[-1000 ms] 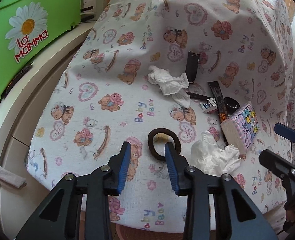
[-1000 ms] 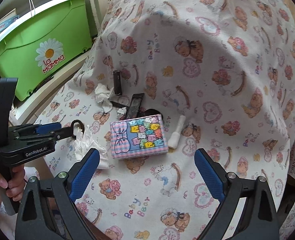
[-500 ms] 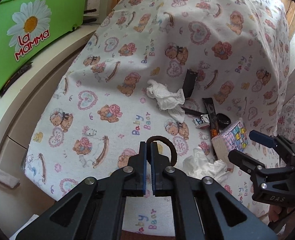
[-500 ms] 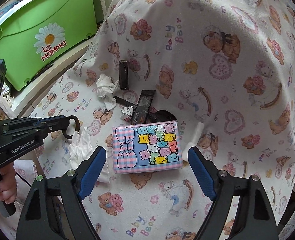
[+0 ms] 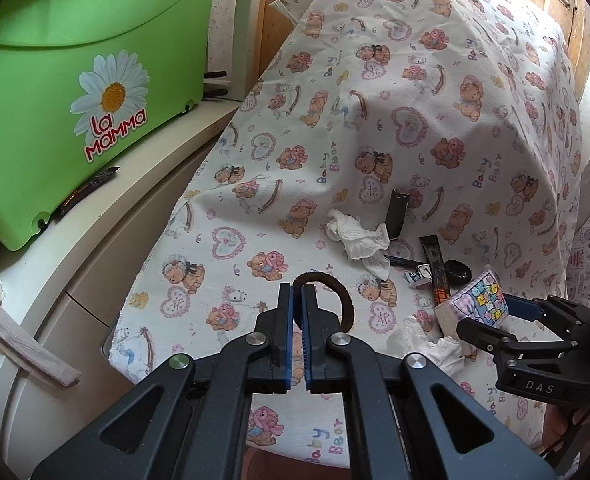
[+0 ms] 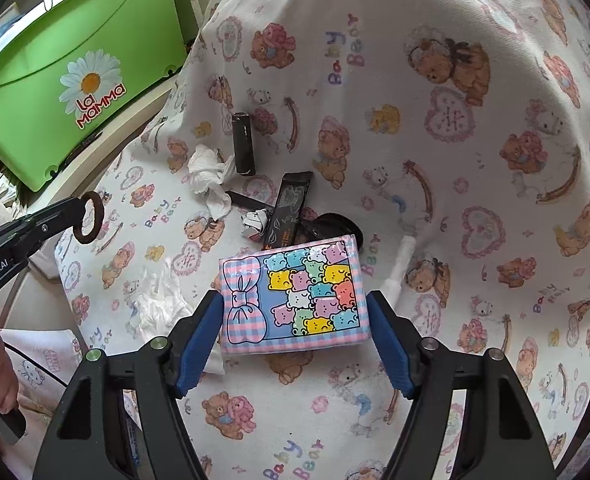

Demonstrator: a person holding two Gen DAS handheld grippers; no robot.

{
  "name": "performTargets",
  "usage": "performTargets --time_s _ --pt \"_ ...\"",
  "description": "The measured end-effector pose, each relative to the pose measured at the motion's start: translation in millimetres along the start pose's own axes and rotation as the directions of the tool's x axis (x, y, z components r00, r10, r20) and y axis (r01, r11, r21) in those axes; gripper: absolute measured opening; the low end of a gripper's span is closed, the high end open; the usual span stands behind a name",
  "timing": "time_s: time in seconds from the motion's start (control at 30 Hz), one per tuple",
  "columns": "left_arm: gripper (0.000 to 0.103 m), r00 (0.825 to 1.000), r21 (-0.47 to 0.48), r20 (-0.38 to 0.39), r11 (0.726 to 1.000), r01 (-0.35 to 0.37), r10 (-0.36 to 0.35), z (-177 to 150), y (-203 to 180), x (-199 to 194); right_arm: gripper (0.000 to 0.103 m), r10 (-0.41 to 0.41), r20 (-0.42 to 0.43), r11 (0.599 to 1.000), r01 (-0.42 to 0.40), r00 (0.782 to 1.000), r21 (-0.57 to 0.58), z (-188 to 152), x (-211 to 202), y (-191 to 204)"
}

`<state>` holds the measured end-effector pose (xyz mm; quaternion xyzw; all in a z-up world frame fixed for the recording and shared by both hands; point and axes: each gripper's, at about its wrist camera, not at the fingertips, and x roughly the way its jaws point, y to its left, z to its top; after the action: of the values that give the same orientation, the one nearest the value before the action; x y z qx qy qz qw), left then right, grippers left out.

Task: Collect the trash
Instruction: 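Carry both held items over the pink wastebasket and open both tools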

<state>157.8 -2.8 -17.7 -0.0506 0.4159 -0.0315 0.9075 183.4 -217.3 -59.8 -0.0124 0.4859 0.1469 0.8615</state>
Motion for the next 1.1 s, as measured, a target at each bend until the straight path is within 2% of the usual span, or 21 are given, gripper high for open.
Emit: performTargets --time_s 0.17,0.33,0.53,0.7,0.83,1.1 --pt "0.003 1.0 0.008 0.016 1.0 -0.018 0.018 -2.1 3.5 -3.1 0.071 -0.038 0.043 0.999 0.038 0.998 0.009 -3.5 -12.9 -4.7" --pt "0.003 0.999 0.015 0.035 1.0 -0.014 0.013 -3.7 4.6 -11.6 0.071 -0.037 0.102 0.995 0.027 0.994 0.099 -3.7 -30.8 -24.4" --pt "0.003 0.999 0.028 0.043 1.0 -0.007 0.006 -12.6 2.7 -21.0 0.071 -0.079 0.181 0.991 0.058 0.98 0.12 -7.4 -51.4 -29.0" --pt "0.003 0.999 0.031 0.042 1.0 -0.005 0.004 -19.2 1.0 -25.8 0.071 -0.1 0.193 0.99 0.079 0.976 0.117 -15.9 -56.2 -24.5" --pt "0.003 0.997 0.047 0.071 0.999 0.001 -0.004 -22.2 -3.6 -38.7 0.071 -0.107 0.199 0.989 0.084 0.974 0.122 -24.9 -61.8 -20.5" --pt "0.003 0.996 0.053 0.09 0.999 0.004 -0.009 -39.9 -3.2 -74.3 0.071 -0.094 0.268 0.991 0.064 0.959 0.119 -49.9 -95.7 0.5"
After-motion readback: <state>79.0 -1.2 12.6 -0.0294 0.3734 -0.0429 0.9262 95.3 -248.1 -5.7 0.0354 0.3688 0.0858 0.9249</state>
